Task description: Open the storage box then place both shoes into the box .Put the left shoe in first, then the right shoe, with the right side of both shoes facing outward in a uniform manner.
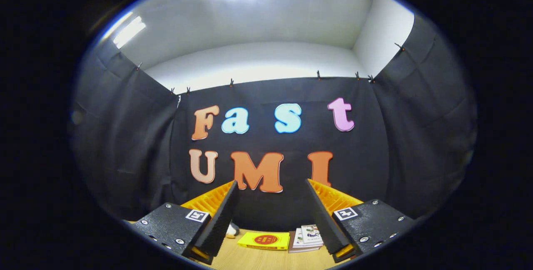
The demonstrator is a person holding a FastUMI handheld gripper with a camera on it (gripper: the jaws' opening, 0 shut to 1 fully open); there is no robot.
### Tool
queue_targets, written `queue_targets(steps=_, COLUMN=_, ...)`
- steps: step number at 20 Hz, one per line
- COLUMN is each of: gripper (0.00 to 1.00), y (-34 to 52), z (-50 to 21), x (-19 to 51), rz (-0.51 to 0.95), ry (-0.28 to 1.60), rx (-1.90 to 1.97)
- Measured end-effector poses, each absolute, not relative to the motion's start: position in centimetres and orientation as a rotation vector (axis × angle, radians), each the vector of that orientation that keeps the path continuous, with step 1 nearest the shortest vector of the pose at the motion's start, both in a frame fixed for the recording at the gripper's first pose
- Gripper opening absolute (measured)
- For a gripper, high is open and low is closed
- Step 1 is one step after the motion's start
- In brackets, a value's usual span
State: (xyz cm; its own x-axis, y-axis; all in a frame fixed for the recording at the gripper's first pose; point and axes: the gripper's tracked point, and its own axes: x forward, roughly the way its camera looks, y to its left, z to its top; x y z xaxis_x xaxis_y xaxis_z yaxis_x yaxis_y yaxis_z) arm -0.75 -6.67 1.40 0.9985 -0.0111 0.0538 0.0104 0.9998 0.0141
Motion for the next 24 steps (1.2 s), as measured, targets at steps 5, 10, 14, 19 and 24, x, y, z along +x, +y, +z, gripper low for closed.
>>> queue_targets(steps=5, gripper=0.95, y=-7.3, z=2.6, x=-1.4, rz=-0.035, ry=-0.098, rx=0.044)
queue_targets(steps=10, gripper=0.95, y=-7.6, z=3.1, x=-1.5, rz=-0.056, ry=-0.114, rx=0.009)
queue_targets(steps=14, gripper=0.95, y=-7.6, z=3.0, x=-1.5, rz=-0.058, ry=-0.112, rx=0.029)
queue_targets(steps=19, gripper=0.95, y=-7.3, z=2.4, x=-0.7, rz=-0.043, ry=-0.097, rx=0.019)
queue_targets(steps=24, gripper=0.95, y=-6.3, z=1.3, x=-0.7, rz=-0.036, ry=-0.062, rx=0.02)
